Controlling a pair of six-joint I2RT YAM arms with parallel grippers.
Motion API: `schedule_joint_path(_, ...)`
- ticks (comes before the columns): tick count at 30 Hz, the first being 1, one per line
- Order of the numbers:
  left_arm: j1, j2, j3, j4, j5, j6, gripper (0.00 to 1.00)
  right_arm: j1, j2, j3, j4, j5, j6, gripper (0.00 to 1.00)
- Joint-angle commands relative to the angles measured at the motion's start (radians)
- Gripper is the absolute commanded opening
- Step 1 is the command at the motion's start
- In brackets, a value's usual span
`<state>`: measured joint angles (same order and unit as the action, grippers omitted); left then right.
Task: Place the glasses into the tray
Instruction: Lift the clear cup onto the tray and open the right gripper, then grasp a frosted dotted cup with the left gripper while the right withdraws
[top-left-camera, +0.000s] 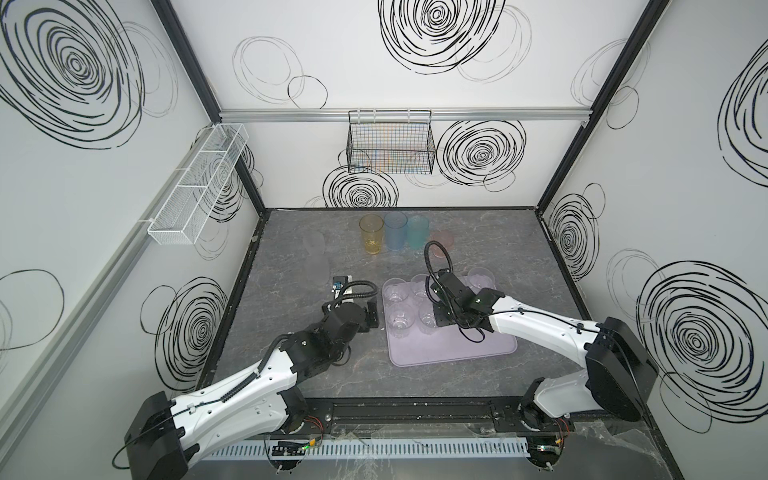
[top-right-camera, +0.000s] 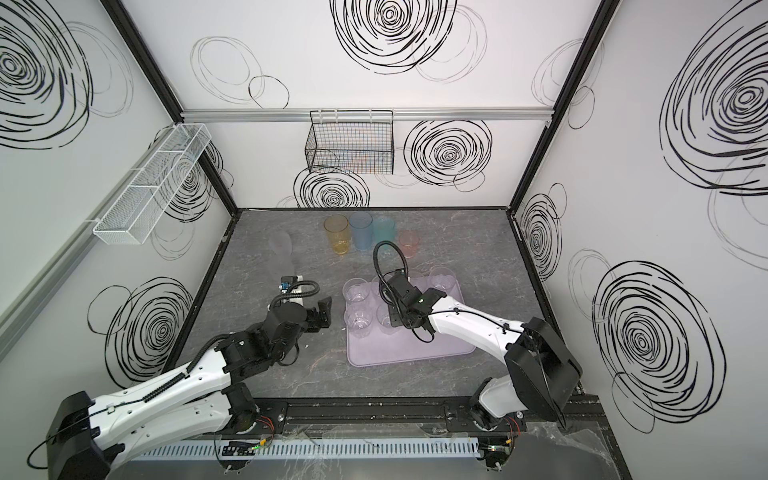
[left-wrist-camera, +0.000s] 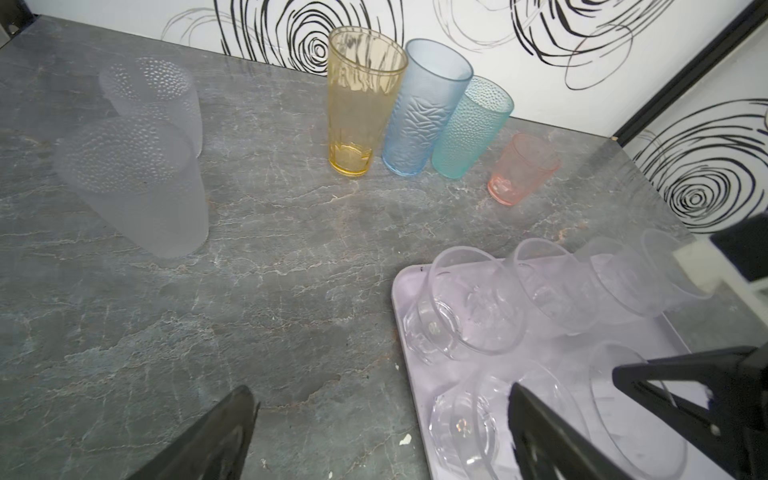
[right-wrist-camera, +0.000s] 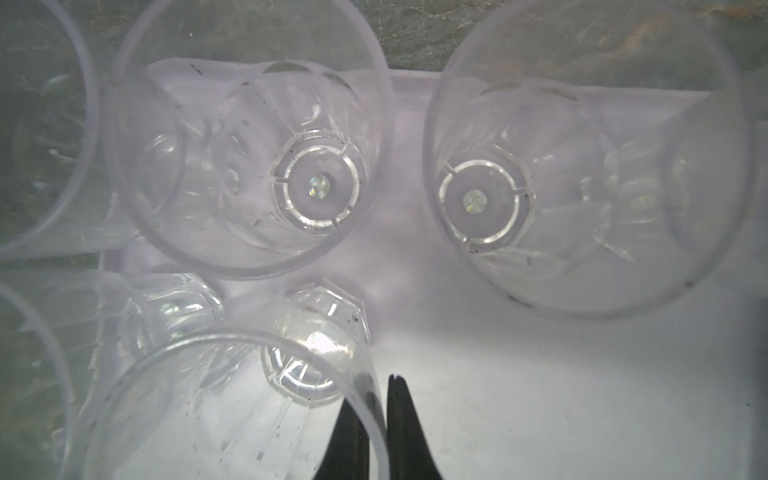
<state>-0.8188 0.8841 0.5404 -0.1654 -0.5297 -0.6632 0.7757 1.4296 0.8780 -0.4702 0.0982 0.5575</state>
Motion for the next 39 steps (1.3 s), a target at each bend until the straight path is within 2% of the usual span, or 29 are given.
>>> schedule_joint_path(1, 0.031, -0.022, -0.008, -0.001, 0.03, -0.021, 0.97, -0.004, 0.005, 0.013, 0.003, 0.021, 0.01, 0.06)
schedule_joint_path(7, 0.064, -0.004, 0.019, -0.055, 0.022, -0.012, 0.97, -0.004, 0.046, 0.021, -0.015, 0.021, -0.002, 0.11)
schedule_joint_path(11, 0.066, 0.008, 0.034, -0.085, 0.006, -0.007, 0.97, -0.003, 0.037, 0.026, -0.012, 0.016, -0.005, 0.2)
schedule_joint_path(16, 0.067, -0.008, 0.025, -0.08, 0.007, -0.006, 0.97, -0.001, 0.036, 0.046, -0.028, 0.031, -0.006, 0.23)
schedule_joint_path(22, 0.096, 0.008, 0.077, -0.164, -0.05, 0.069, 0.97, 0.002, -0.017, 0.085, -0.072, 0.032, -0.017, 0.48)
schedule_joint_path(25, 0.142, 0.013, 0.125, -0.216, -0.096, 0.119, 0.99, 0.002, -0.06, 0.126, -0.104, 0.007, -0.025, 0.52)
schedule_joint_path(27, 0.182, 0.003, 0.144, -0.22, -0.117, 0.144, 0.96, 0.002, -0.086, 0.15, -0.112, -0.01, -0.029, 0.54)
schedule_joint_path(29, 0.257, -0.019, 0.154, -0.204, -0.069, 0.167, 0.96, 0.002, -0.108, 0.163, -0.107, -0.021, -0.037, 0.54)
schedule_joint_path(31, 0.347, -0.047, 0.155, -0.151, 0.074, 0.229, 0.96, 0.002, -0.124, 0.158, -0.079, -0.041, -0.044, 0.55)
schedule_joint_path(33, 0.419, -0.07, 0.158, -0.108, 0.16, 0.259, 0.99, 0.0, -0.139, 0.144, -0.037, -0.053, -0.06, 0.55)
schedule_joint_path(39, 0.554, 0.047, 0.256, -0.087, 0.225, 0.317, 0.98, -0.014, -0.124, 0.155, 0.026, -0.03, -0.091, 0.55)
